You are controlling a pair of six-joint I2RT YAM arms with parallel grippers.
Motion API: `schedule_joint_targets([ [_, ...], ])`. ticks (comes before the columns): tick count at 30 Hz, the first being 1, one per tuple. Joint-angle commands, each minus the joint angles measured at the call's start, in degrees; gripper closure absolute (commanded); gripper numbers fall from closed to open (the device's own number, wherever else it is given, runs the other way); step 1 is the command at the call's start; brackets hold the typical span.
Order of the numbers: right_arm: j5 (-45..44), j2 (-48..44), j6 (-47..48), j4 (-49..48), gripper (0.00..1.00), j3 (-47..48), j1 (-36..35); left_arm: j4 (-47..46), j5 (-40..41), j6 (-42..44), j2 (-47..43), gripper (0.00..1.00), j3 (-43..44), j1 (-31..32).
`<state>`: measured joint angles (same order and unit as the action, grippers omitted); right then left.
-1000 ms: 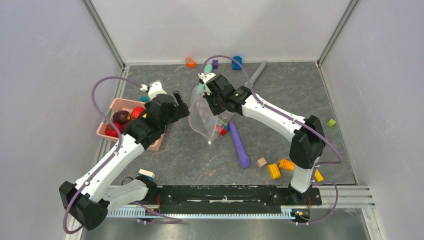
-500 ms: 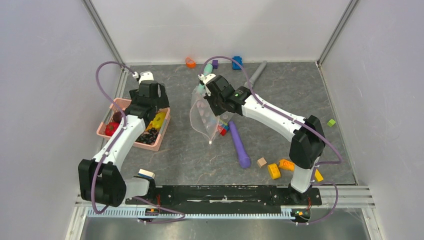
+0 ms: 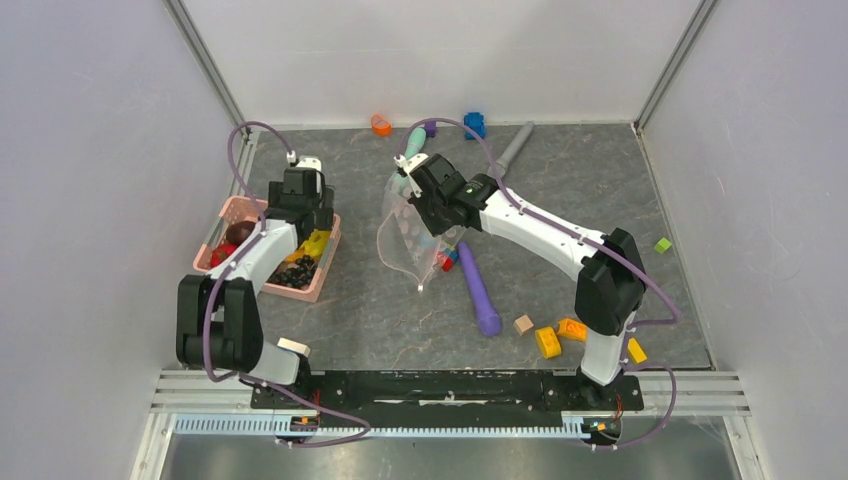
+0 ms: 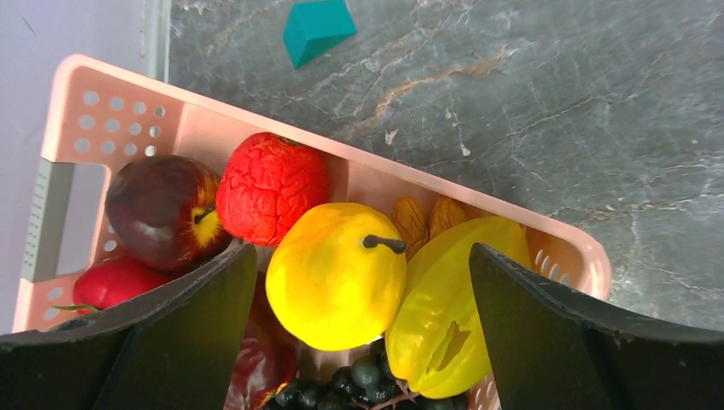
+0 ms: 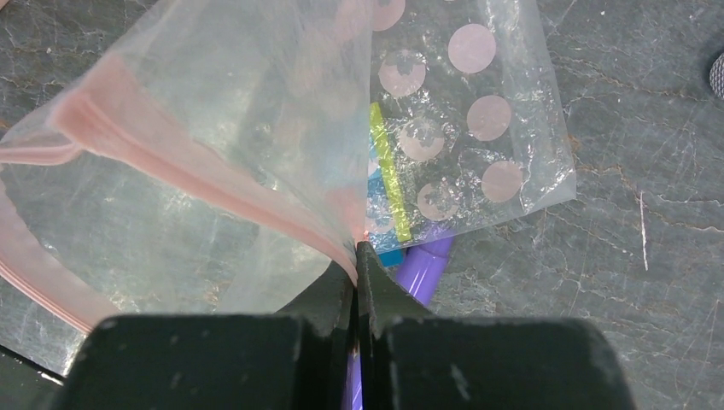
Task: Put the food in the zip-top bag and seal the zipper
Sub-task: Pick up the fake fruit from the bin.
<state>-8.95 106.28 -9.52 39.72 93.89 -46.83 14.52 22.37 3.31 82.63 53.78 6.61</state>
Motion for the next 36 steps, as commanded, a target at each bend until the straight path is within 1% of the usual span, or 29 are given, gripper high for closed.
schedule_joint_targets([
  [1,-0.47,-0.20,0.79,0.24,0.98,1.03,0.07,-4.62,1.63,1.15,3.19,0.00,1.45,-0.85],
  [4,-0.58,0.15,0.82,0.61,0.98,1.31,0.08,-3.97,3.30,-0.07,6.20,0.03,2.67,-1.42],
  [6,-0.47,0.31,0.40,0.36,0.98,1.31,0.07,-3.41,3.81,-1.24,7.97,0.11,3.32,-1.51],
  [7,-0.26,0.42,0.33,0.35,0.98,1.50,0.09,-3.23,3.97,-2.06,8.69,0.20,3.50,-1.51],
  [9,-0.15,0.89,0.22,0.44,0.98,1.71,0.07,-3.05,3.91,-2.70,9.59,0.47,3.70,-1.51],
  [10,-0.24,1.07,0.23,0.52,0.98,1.79,0.07,-3.10,3.86,-4.59,9.84,0.56,3.72,-1.50],
  [14,-0.21,1.30,0.08,0.78,0.98,1.65,0.07,-2.92,4.14,-6.65,8.85,0.78,3.36,-1.51],
  [15,-0.21,1.32,0.09,0.83,0.98,1.58,0.09,-2.98,3.86,-7.07,7.99,0.81,3.13,-1.50],
  [18,-0.15,1.17,-0.15,0.54,0.99,1.41,0.08,-3.19,3.74,-8.55,5.00,0.97,2.60,-1.51],
  [22,0.16,0.26,-0.53,0.33,0.99,0.49,0.07,-1.09,4.44,-12.52,0.29,0.98,2.89,-1.44],
  [24,0.08,-0.44,-1.32,-0.21,0.99,-0.29,0.06,-0.64,3.29,-17.23,-3.23,0.98,2.55,-1.43],
  [27,1.15,-1.00,-2.59,-0.01,1.00,0.10,0.07,-3.13,-6.15,-23.32,-9.16,0.98,-0.54,-0.79],
  [28,1.43,-1.26,-2.96,-0.07,1.00,0.17,0.08,-3.87,-7.65,-25.62,-11.80,0.98,-1.70,-0.41],
  [31,2.51,-2.36,-3.86,-0.76,1.00,-0.36,0.09,-8.65,-16.02,-33.59,-19.55,0.98,-6.46,0.62],
  [32,3.26,-2.66,-3.89,-1.02,1.00,-0.57,0.07,-10.98,-19.95,-34.90,-21.74,0.98,-8.07,1.26],
  [34,5.38,-3.13,-4.17,-1.57,1.00,-0.63,0.07,-16.48,-24.28,-34.86,-26.79,0.98,-11.41,4.38],
  [36,7.12,-3.44,-5.09,-2.08,1.00,-0.71,0.07,-20.28,-23.64,-33.97,-32.24,0.98,-14.44,9.53],
])
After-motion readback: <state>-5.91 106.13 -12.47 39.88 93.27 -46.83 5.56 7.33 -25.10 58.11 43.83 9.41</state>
